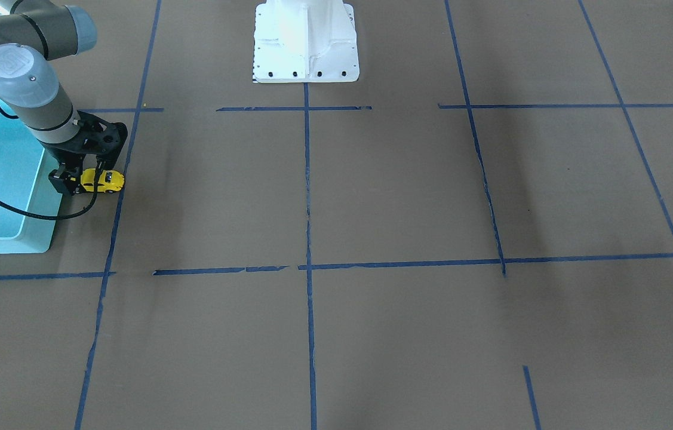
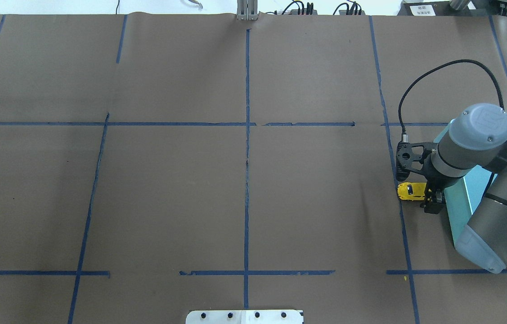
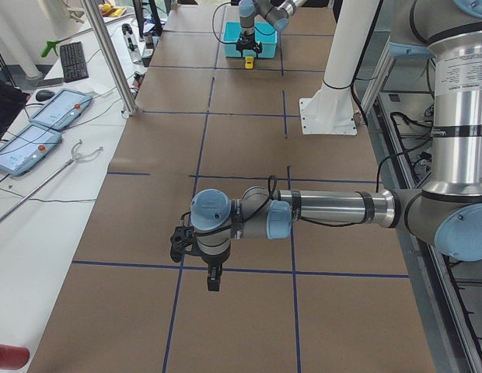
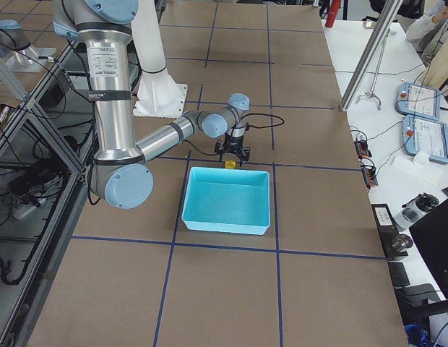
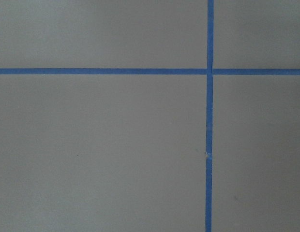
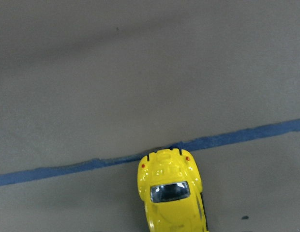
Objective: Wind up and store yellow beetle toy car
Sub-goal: 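Close the right gripper on the car and lift it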
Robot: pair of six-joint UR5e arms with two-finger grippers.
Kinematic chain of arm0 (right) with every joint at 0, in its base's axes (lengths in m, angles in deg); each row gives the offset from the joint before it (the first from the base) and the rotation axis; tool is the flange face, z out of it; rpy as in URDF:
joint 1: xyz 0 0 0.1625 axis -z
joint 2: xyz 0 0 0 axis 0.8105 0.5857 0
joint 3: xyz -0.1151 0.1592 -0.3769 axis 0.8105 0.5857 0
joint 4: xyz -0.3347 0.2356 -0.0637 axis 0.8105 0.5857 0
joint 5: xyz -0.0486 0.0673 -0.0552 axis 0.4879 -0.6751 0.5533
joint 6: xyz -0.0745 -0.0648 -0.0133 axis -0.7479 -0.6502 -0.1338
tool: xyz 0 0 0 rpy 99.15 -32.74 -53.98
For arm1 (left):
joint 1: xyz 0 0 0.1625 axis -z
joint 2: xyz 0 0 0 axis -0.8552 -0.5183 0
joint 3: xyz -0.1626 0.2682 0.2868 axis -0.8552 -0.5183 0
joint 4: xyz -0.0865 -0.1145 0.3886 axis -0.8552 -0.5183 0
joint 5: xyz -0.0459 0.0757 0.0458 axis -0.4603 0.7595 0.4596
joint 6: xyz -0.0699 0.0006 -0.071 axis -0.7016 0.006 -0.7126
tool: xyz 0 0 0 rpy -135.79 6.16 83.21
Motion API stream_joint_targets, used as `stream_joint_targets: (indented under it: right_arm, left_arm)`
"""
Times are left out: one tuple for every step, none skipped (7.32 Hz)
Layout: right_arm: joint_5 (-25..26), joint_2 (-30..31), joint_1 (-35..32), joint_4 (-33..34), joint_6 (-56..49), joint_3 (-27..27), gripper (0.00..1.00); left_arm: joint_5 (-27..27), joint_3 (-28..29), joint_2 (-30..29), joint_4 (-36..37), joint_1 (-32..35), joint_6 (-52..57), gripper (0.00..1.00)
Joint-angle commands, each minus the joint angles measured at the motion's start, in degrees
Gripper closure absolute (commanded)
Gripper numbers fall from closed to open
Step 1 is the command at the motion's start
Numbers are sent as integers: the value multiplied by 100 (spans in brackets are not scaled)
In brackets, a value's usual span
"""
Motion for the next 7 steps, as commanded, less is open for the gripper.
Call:
stream_joint_targets:
  right_arm:
    - [362,-16,237,-190,47,146,2]
    - [363,10,246,-409,117,234,5]
    - [363,2,246,-446,205,261,26]
    - [354,2,246,-455,258,235,52]
    - [345,-7,246,-455,215,226,69]
    - [293,-7,237,-455,171,209,80]
    - [258,-50,229,-447,171,191,86]
  left_arm:
    - [12,46,8,-109,0,-9,0]
    - [3,54,17,-118,0,0,0]
    - [3,55,8,-118,0,8,0]
    - [3,55,-9,-118,-9,9,0]
    - [3,72,-9,-127,-9,9,0]
    - [3,90,-9,-118,-9,9,0]
    - [3,90,-1,-118,-9,35,0]
